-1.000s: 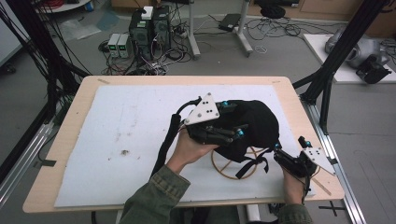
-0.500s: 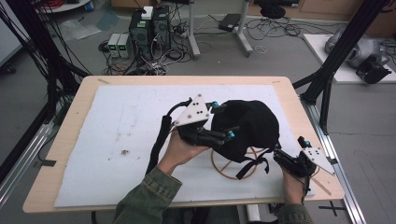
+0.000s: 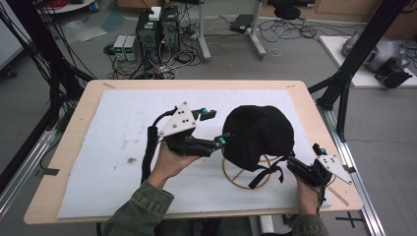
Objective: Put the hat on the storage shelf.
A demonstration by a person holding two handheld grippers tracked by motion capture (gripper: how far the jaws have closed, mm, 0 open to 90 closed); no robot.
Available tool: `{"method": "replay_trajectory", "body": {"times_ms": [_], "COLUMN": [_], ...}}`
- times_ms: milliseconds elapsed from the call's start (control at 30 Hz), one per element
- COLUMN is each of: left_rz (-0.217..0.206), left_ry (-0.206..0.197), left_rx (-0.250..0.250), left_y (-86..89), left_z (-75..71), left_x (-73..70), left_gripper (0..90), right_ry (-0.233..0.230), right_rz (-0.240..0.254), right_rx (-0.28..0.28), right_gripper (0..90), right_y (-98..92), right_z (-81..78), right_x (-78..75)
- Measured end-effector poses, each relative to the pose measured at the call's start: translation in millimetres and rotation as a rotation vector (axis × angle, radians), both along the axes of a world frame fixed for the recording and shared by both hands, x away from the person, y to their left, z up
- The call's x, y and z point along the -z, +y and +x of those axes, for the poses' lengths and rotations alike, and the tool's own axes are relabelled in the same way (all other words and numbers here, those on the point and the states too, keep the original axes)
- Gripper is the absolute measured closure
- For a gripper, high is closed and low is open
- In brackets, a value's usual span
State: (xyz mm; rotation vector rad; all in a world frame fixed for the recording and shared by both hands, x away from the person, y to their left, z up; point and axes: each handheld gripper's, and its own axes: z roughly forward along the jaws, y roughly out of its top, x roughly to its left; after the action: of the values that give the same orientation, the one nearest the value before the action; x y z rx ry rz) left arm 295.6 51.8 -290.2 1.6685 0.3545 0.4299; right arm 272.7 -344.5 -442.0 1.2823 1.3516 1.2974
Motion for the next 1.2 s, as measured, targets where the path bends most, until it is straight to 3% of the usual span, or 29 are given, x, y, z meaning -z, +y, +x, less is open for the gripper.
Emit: {"method": "replay_trajectory", "body": {"times_ms": [333, 467, 767, 1200], "left_rz": [-0.024, -0.040, -0.075, -0.135], "left_ry": [0.015, 0.014, -0.013, -0.007], "left_rx": [-0.090, -0.149, -0.342, -0.603], "left_y": [41.9, 61.1, 105.0, 153.3], "left_z": [-6.2, -9.9, -19.0, -26.2], "left_x": [17.4, 26.5, 50.5, 88.0], "left_gripper": [27.2, 26.4, 23.2, 21.4], "right_ry": [0.002, 0.006, 0.017, 0.011], "right_rz": [-0.009, -0.012, -0.023, -0.007], "right_rx": [-0.006, -0.007, -0.007, -0.004], "right_gripper": [7.9, 8.0, 7.9, 7.9], "right_y": [4.5, 5.9, 7.7, 10.2], "right_z": [1.4, 2.6, 3.3, 3.2], "right_x": [0.3, 1.0, 1.7, 1.8]}}
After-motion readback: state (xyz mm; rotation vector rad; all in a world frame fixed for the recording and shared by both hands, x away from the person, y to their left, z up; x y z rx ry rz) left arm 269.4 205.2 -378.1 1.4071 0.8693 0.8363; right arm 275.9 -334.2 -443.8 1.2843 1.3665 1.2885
